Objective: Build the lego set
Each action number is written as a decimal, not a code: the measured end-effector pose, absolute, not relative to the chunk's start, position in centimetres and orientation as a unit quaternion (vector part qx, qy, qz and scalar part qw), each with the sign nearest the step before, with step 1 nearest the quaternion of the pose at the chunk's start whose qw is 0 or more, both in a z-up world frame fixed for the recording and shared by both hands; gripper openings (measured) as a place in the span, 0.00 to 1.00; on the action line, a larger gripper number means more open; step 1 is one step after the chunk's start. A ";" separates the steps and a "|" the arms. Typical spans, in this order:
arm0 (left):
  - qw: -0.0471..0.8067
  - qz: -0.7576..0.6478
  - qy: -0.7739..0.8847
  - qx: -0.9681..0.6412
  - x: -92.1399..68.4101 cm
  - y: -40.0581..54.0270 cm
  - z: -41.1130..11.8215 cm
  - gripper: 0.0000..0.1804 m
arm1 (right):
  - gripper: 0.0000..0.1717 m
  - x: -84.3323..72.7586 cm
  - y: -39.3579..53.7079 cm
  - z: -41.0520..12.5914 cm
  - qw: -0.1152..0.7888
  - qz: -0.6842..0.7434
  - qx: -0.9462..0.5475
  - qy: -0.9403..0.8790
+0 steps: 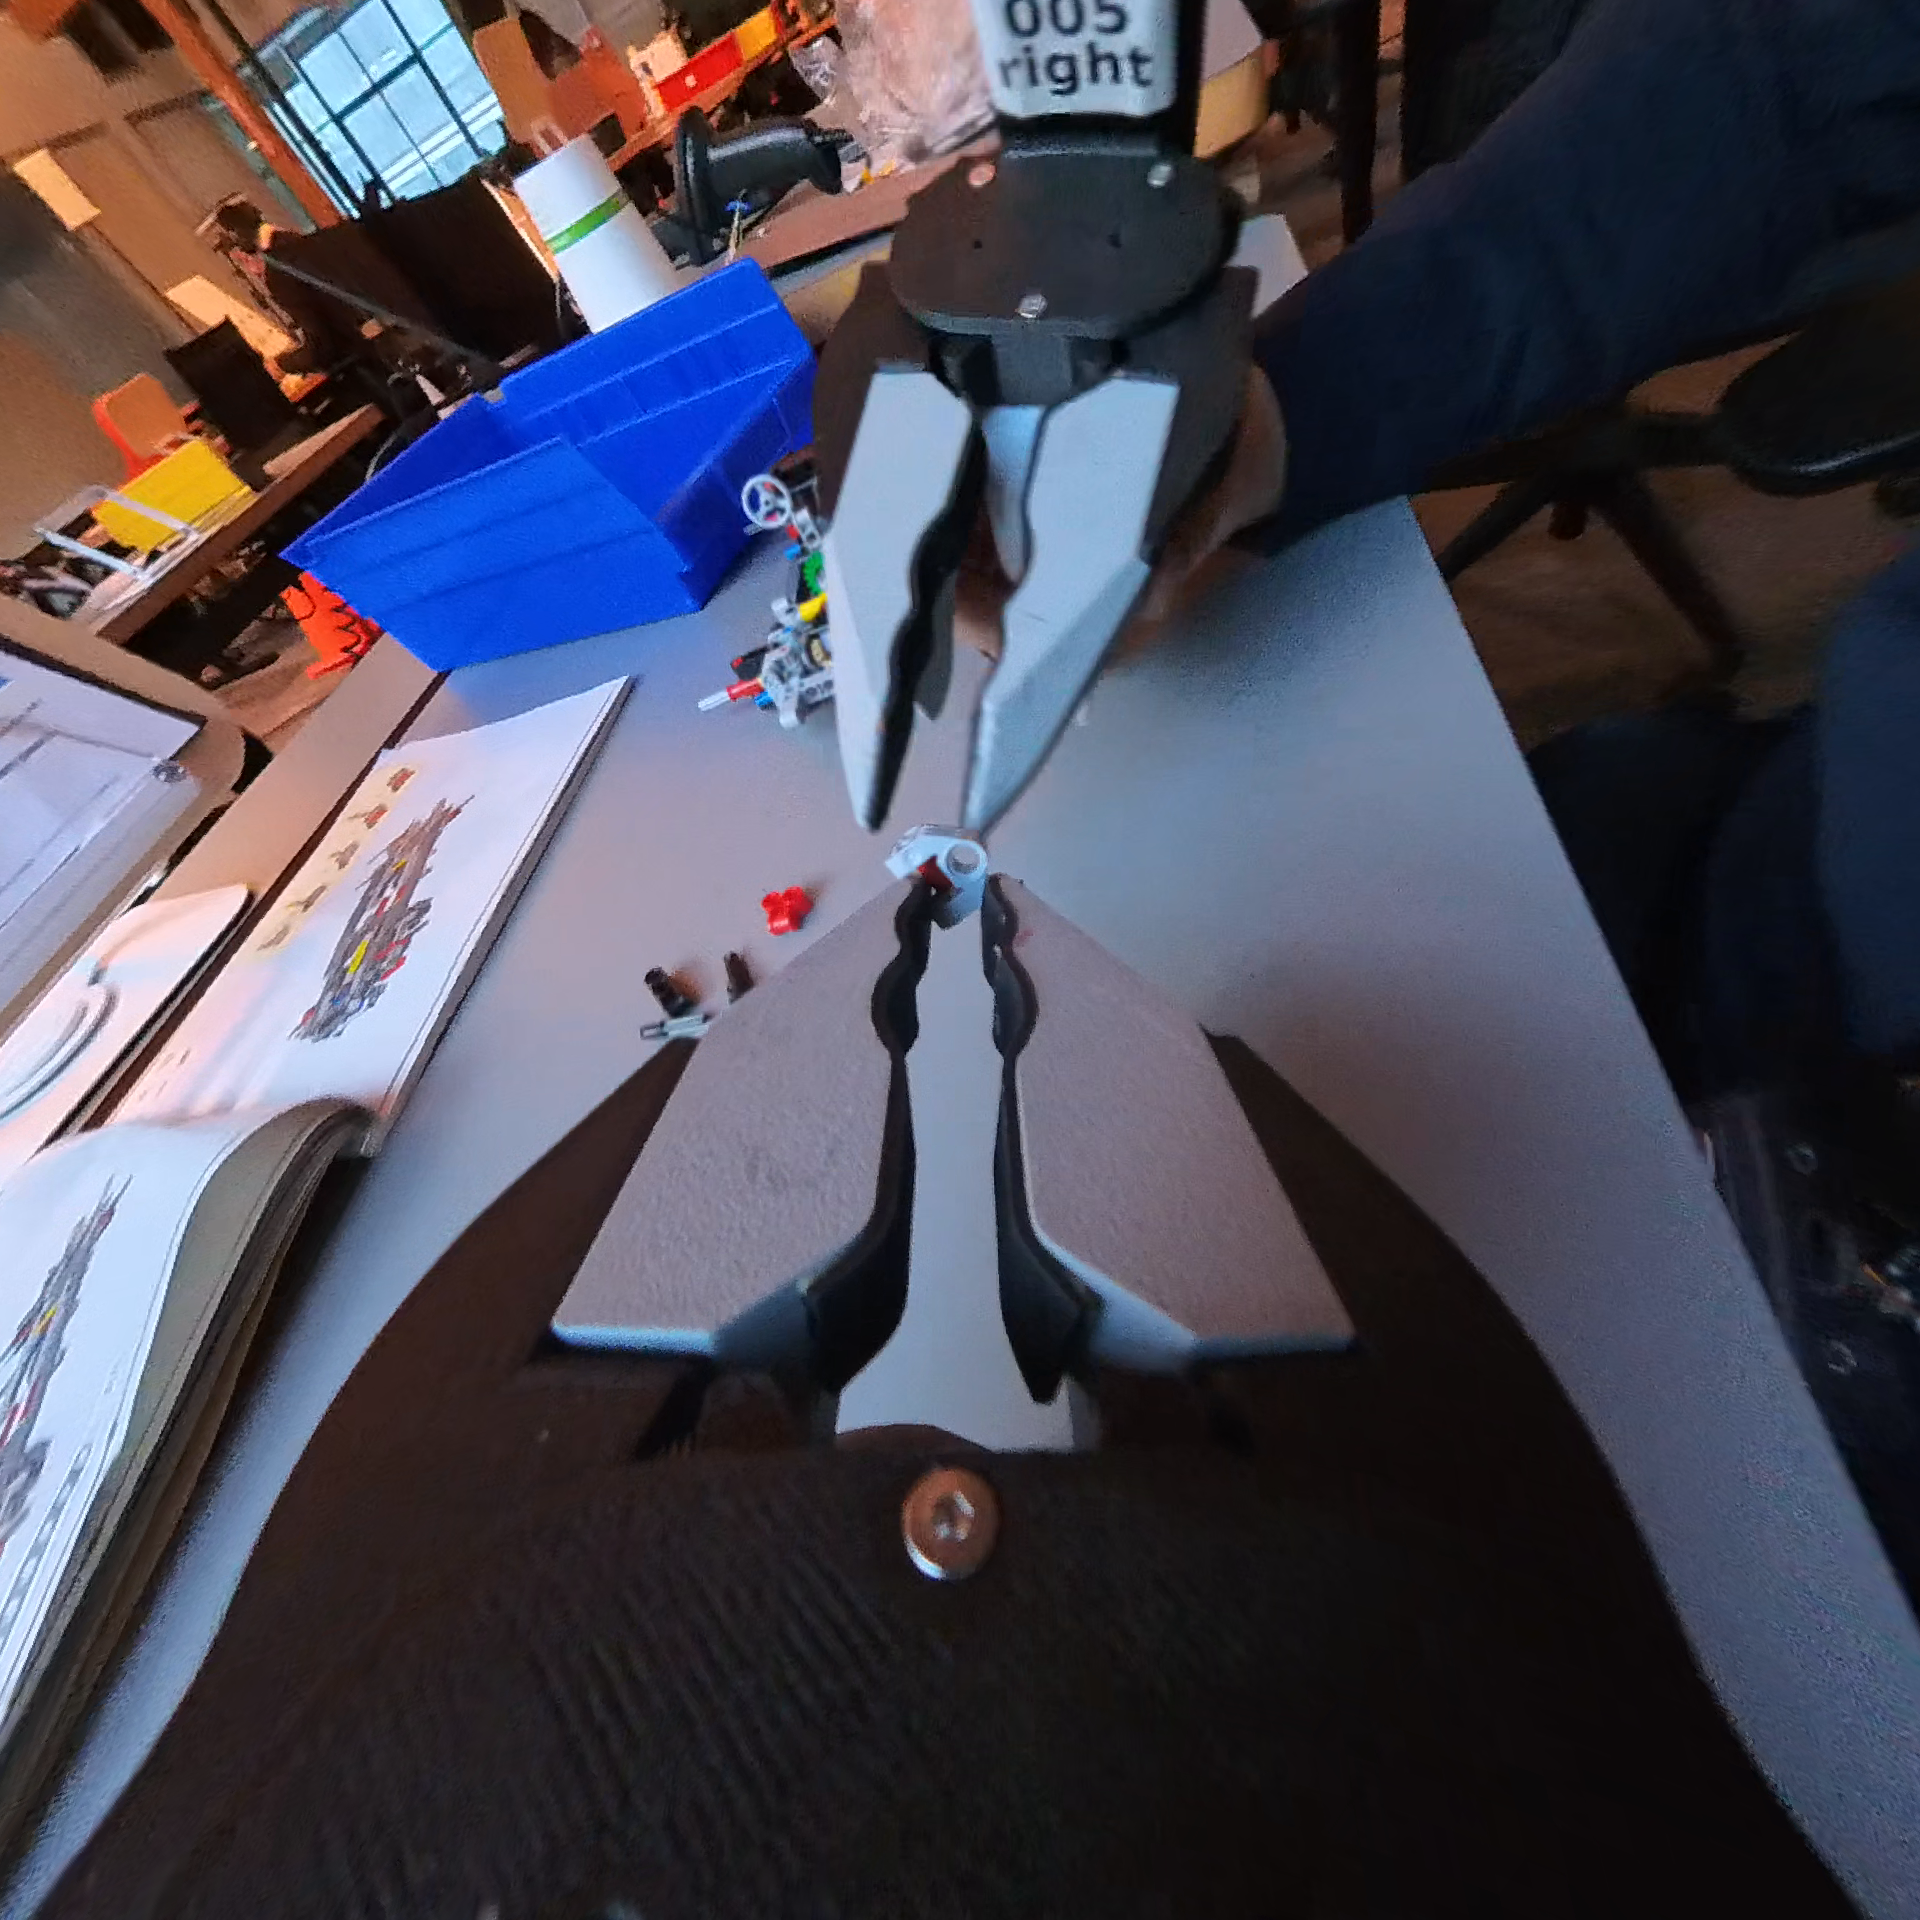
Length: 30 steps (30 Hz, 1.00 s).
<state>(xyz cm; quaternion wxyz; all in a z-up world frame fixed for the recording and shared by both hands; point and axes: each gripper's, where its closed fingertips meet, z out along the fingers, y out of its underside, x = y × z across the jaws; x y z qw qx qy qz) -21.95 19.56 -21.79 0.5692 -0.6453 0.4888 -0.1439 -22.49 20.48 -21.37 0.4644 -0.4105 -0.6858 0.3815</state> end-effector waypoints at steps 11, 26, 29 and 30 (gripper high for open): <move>0.556 -0.126 0.505 -0.648 -21.4 21.6 -22.9 0.04 | 0.01 -22.6 22.1 -22.5 0.487 0.300 -0.417 -0.706; 0.555 -0.131 0.482 -0.665 -21.9 22.2 -22.8 0.04 | 0.01 -23.0 22.2 -22.2 0.465 0.353 -0.442 -0.681; 0.585 -0.207 0.402 -0.674 -22.2 23.0 -20.6 0.04 | 0.01 -23.2 22.9 -21.8 0.383 0.449 -0.503 -0.632; 0.592 -0.237 0.379 -0.671 -22.3 23.1 -19.9 0.04 | 0.01 -23.3 23.0 -21.2 0.363 0.486 -0.513 -0.608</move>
